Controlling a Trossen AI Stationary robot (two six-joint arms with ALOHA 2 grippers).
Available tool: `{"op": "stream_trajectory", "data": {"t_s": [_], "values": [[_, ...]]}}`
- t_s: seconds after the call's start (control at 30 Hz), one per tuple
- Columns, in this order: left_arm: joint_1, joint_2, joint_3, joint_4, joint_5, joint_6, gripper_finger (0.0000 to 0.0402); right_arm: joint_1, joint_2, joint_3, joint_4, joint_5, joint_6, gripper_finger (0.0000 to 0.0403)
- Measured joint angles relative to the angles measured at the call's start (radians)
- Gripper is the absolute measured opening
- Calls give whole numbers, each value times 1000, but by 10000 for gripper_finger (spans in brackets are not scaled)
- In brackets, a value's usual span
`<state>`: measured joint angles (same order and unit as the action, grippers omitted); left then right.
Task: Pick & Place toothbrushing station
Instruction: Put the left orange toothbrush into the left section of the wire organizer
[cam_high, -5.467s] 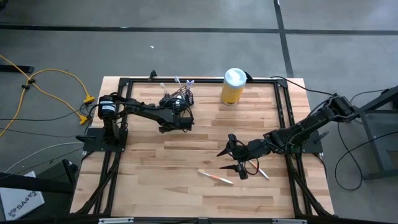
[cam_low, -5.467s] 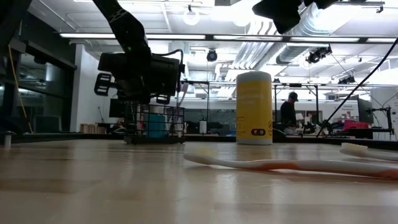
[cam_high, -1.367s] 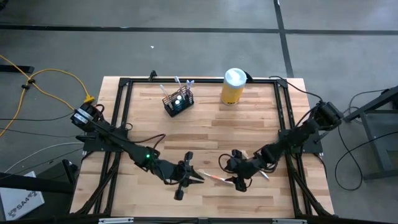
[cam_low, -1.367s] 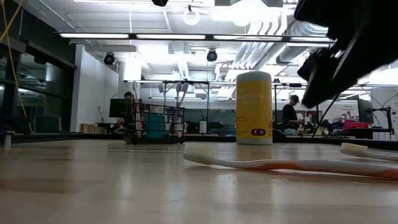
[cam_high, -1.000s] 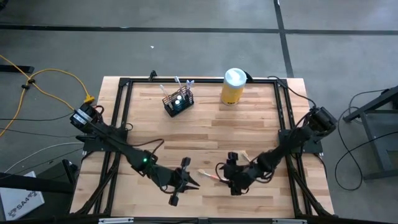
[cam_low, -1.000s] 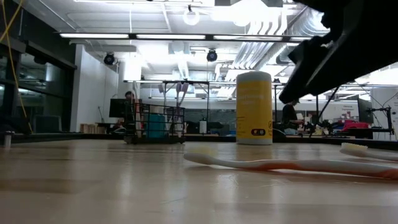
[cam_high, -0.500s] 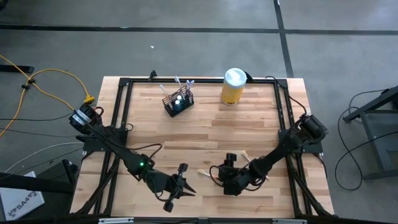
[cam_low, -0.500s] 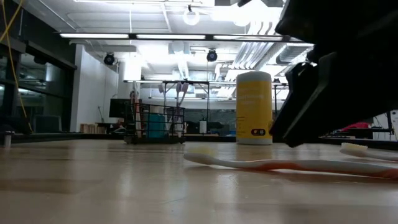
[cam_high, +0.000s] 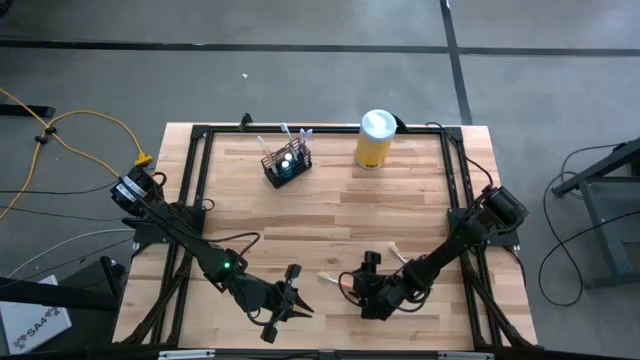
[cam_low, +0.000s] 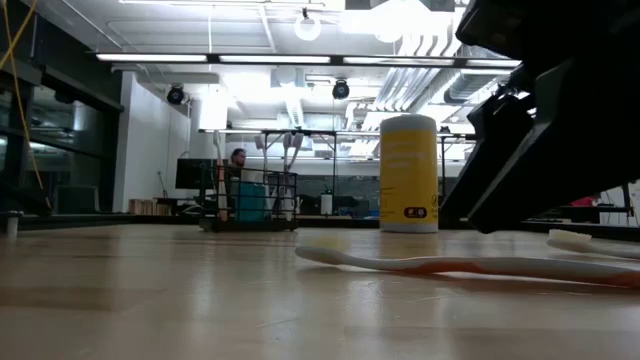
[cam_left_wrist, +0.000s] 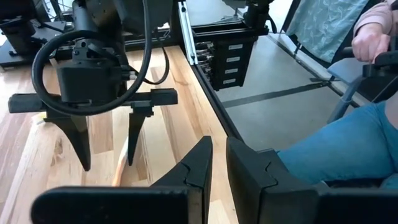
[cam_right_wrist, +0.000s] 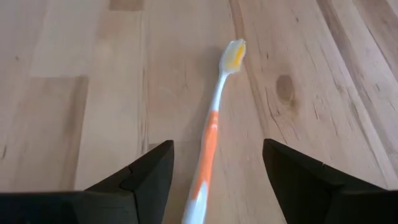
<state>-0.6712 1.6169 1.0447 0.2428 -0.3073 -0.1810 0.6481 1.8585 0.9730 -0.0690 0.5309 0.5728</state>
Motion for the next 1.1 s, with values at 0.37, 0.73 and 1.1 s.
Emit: {"op": "stream_trajectory", "data": {"t_s": [0.37, 0.73, 1.1], "values": [[0, 0, 0, -8, 2, -10, 43, -6, 80, 2, 43, 20, -14, 238], [0, 0, -1, -19, 2, -22, 43, -30, 86, 2, 36, 13, 0, 238], [0, 0, -1, -19, 1, -26, 43, -47, 90, 2, 39, 9, 11, 209]]}}
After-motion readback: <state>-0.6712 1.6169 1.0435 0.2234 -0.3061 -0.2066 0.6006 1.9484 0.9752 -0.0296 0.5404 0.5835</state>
